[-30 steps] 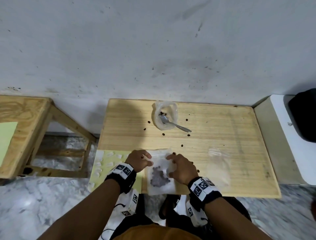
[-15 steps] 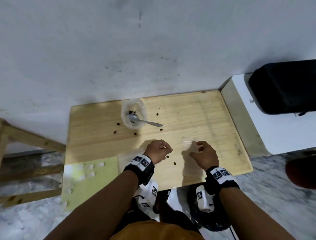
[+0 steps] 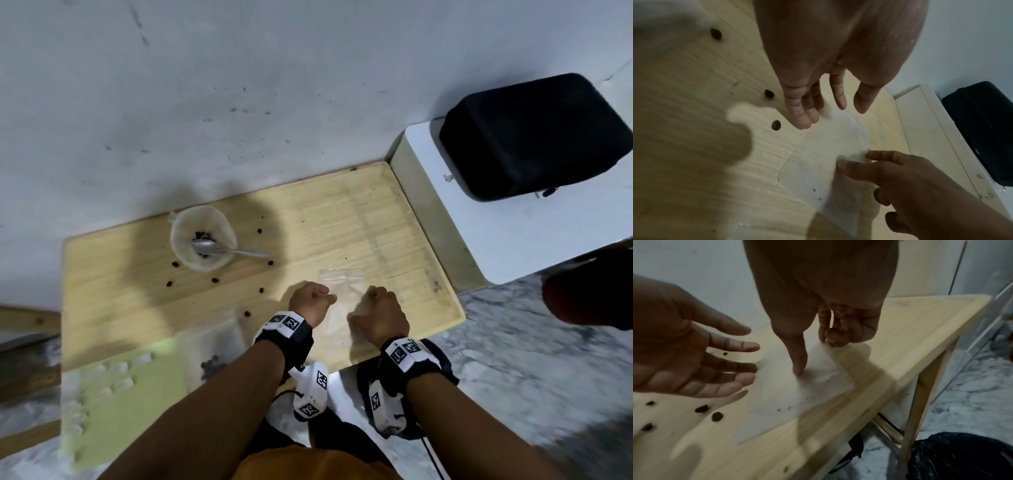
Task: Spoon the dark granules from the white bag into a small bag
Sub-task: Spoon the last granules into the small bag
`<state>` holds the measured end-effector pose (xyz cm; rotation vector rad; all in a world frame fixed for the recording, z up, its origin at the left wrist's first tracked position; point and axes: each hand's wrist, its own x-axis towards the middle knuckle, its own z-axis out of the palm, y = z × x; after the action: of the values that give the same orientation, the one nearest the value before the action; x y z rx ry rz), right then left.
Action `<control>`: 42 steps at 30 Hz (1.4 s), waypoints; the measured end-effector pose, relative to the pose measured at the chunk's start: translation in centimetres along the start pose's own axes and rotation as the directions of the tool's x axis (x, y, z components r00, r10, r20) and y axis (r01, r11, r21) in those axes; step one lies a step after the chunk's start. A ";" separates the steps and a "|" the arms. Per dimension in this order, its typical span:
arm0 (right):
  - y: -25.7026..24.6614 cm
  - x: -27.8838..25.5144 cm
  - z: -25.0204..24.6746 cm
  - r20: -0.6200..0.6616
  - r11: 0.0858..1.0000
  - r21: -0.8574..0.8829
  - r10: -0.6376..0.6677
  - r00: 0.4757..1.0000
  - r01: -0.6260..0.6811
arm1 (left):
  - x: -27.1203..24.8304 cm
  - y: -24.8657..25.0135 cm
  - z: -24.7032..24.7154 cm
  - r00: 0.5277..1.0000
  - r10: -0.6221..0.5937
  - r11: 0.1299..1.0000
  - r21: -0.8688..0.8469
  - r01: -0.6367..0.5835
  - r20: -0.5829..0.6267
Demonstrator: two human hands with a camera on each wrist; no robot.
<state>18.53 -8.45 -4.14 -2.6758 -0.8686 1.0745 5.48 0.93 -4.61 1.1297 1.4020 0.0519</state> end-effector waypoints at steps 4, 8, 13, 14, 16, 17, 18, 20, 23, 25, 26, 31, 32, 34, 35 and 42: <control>0.1 0.7 0.5 0.020 0.991 0.135 0.003 1.000 -0.005 | 0.1 -0.3 0.0 1.000 -0.028 0.998 -0.054 0.028 -0.013; 0.1 0.7 1.0 0.011 0.989 0.147 -0.015 1.000 0.013 | 0.1 -0.6 0.0 1.000 0.008 0.997 -0.076 -0.007 0.002; 0.8 0.8 0.8 -0.011 0.981 0.179 -0.079 0.997 0.080 | -0.3 -0.5 0.4 0.988 0.153 0.988 -0.002 -0.153 0.036; 1.0 0.8 0.6 -0.033 0.970 0.219 -0.096 0.995 0.101 | -0.4 -0.4 0.4 0.985 0.170 0.985 0.018 -0.171 0.019; 1.1 0.8 0.4 -0.086 0.928 0.344 -0.120 0.989 0.142 | -0.5 0.0 -0.1 0.977 0.214 0.976 0.034 -0.214 -0.004; 1.0 0.8 0.2 -0.096 0.896 0.417 -0.122 0.988 0.151 | -0.5 0.1 -0.5 0.972 0.233 0.972 0.027 -0.233 -0.004; 0.8 0.9 0.0 -0.089 0.862 0.484 -0.120 0.989 0.148 | -0.5 0.3 -1.0 0.968 0.249 0.968 0.018 -0.249 -0.005; -0.1 0.9 -0.5 -0.065 0.806 0.575 -0.128 0.990 0.142 | -0.8 0.8 -2.6 0.959 0.285 0.959 0.015 -0.285 -0.012; -2.3 0.4 -1.1 -0.056 0.760 0.620 -0.205 0.977 0.195 | -1.2 1.5 -5.2 0.933 0.355 0.934 -0.023 -0.357 -0.066; -4.3 -0.3 -1.3 -0.013 0.738 0.634 -0.288 0.958 0.230 | -1.6 1.5 -7.0 0.921 0.367 0.925 -0.051 -0.376 -0.126; -5.5 -0.6 -1.3 0.002 0.734 0.632 -0.322 0.947 0.249 | -1.8 1.4 -8.1 0.918 0.365 0.924 -0.061 -0.378 -0.157; -11.5 -1.7 -1.8 -0.139 0.723 0.558 -0.402 0.905 0.407 | -3.6 0.9 -13.6 0.885 0.436 0.899 0.043 -0.435 -0.160; -12.6 -1.8 -1.9 -0.127 0.745 0.522 -0.414 0.902 0.415 | -4.0 0.8 -14.7 0.882 0.451 0.892 0.059 -0.447 -0.134; -15.0 -2.2 -2.3 -0.021 0.793 0.444 -0.456 0.890 0.417 | -4.8 0.2 -17.2 0.882 0.453 0.892 0.061 -0.449 -0.130; -16.0 -2.5 -2.4 0.048 0.810 0.413 -0.477 0.878 0.417 | -5.1 -0.2 -18.2 0.881 0.449 0.893 0.060 -0.446 -0.146; -21.9 -6.8 -1.9 0.460 0.849 0.333 -0.525 0.716 0.410 | -7.1 -2.9 -23.1 0.820 0.485 0.875 0.179 -0.451 -0.304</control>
<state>5.66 5.99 8.33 -1.8178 -1.3444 1.6778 -15.97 8.42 4.01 1.5893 1.4018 0.5638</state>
